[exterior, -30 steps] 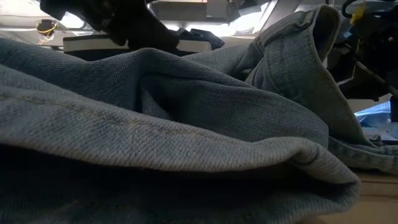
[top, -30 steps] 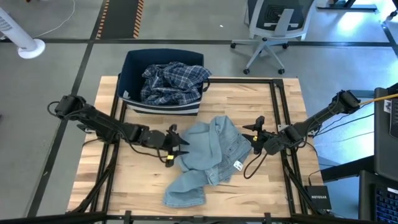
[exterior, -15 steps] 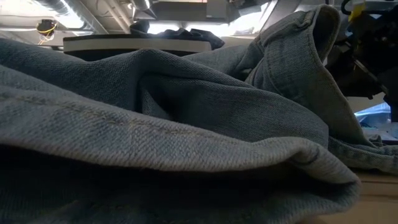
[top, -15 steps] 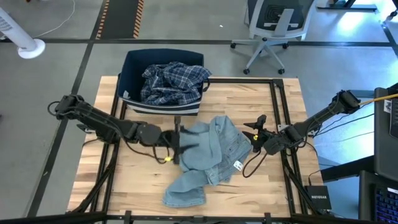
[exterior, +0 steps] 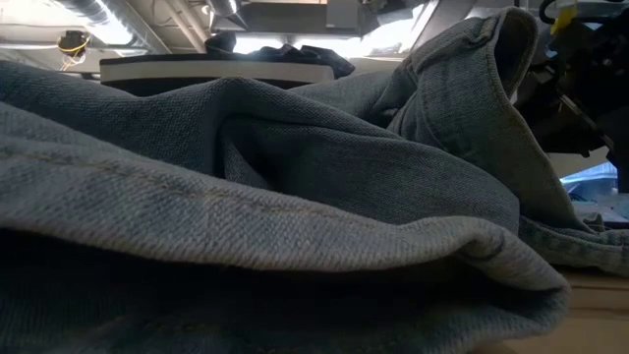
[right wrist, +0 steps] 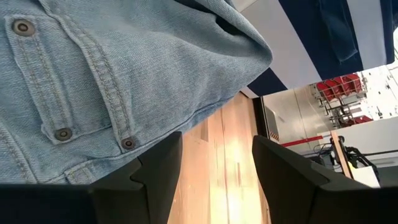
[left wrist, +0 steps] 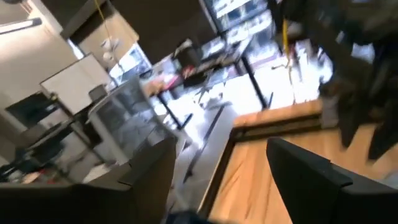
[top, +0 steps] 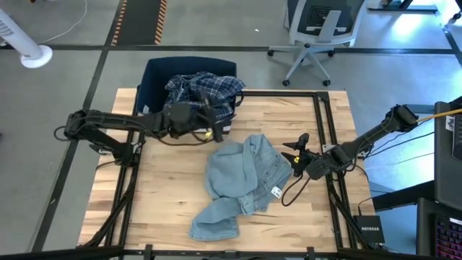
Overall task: Sort clothes
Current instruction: Put the blue pants into the laundry bin
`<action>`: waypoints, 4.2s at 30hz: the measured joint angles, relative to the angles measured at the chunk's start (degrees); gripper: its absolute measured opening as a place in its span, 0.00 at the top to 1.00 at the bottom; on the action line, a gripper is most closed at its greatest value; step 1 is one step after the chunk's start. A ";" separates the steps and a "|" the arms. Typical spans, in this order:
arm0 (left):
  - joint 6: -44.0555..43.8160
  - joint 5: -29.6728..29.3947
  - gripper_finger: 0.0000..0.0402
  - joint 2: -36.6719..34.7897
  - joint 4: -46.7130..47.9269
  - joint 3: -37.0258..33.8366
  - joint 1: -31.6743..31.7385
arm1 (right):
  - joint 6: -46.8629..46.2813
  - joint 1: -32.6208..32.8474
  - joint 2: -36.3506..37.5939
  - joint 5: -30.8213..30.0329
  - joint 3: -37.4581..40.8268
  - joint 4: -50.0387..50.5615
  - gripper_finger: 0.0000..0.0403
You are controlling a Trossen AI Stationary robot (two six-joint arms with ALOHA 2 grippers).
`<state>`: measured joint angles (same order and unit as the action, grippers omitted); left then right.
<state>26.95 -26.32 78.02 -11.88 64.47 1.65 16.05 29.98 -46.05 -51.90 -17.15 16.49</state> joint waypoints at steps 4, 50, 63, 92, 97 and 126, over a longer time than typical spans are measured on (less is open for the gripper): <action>-1.17 0.02 0.38 -0.02 9.85 0.00 2.19 | 0.01 0.01 0.01 0.02 0.00 0.00 0.47; -1.22 -23.07 0.40 2.75 41.95 8.13 -23.15 | -1.47 -0.01 -0.77 0.24 -0.04 0.13 0.47; -29.84 -18.33 0.40 11.30 65.70 8.07 -30.96 | -0.31 0.00 -8.15 0.89 -0.04 -4.99 0.47; -19.26 -15.37 0.50 30.21 37.80 -0.27 -28.67 | 0.96 -0.01 -8.64 0.46 -0.04 -6.06 0.47; -17.66 -11.60 0.50 30.21 27.98 -2.36 -27.21 | -0.66 -0.01 -9.30 0.48 -0.04 -6.14 0.47; -24.70 -5.44 0.51 30.25 15.32 -5.27 -19.44 | 15.96 -10.86 -21.06 16.78 -0.02 -24.16 0.47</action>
<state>2.24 -31.76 108.27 3.44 59.20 -17.79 32.01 19.12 -67.11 -35.12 -17.17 -7.67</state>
